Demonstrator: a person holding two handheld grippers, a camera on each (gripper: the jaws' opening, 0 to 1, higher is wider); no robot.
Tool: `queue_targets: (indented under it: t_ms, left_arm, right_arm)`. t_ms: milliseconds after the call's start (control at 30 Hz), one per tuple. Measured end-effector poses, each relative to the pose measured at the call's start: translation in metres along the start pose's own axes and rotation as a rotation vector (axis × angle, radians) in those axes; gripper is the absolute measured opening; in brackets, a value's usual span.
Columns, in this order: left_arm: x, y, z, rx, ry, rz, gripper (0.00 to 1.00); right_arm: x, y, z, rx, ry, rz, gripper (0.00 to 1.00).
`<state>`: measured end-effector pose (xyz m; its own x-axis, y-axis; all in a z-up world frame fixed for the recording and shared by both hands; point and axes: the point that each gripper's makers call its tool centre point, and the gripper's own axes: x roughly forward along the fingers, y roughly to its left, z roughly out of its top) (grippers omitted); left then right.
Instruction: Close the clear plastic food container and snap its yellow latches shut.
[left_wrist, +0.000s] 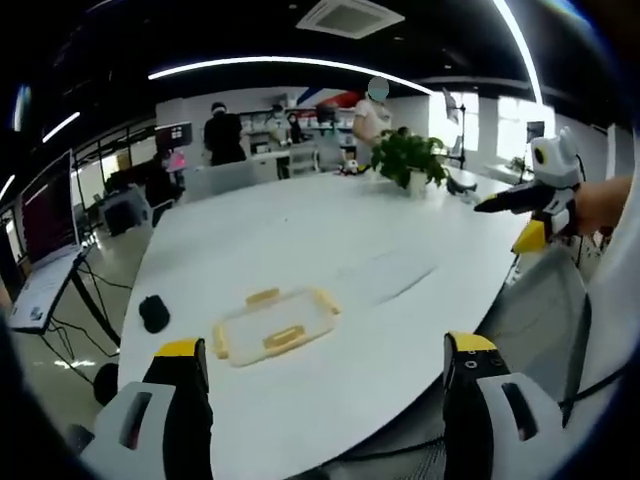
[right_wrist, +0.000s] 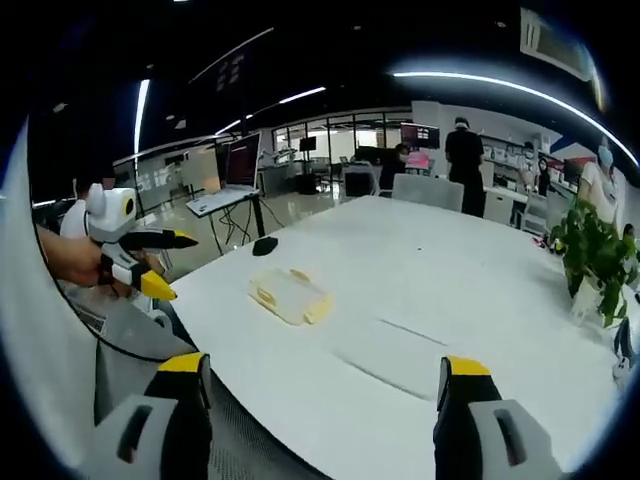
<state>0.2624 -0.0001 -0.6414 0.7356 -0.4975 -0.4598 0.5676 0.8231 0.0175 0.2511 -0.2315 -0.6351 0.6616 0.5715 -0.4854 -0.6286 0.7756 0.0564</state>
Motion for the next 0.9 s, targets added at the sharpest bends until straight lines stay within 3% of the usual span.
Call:
queue_targets:
  t_ms: [133, 367, 667, 900]
  left_arm:
    - [0.002, -0.001, 0.005, 0.045, -0.007, -0.046, 0.98]
    - [0.005, 0.01, 0.007, 0.052, 0.009, -0.128, 0.96]
    - [0.014, 0.038, 0.011, 0.099, 0.041, -0.158, 0.96]
    - [0.023, 0.047, 0.015, 0.13, 0.054, -0.21, 0.97]
  right_arm:
    - [0.009, 0.002, 0.007, -0.035, 0.002, 0.022, 0.95]
    - [0.028, 0.009, 0.024, -0.106, 0.007, 0.09, 0.99]
    - [0.051, 0.015, 0.032, -0.186, 0.037, 0.166, 0.99]
    - [0.077, 0.024, 0.041, -0.268, 0.053, 0.236, 0.99]
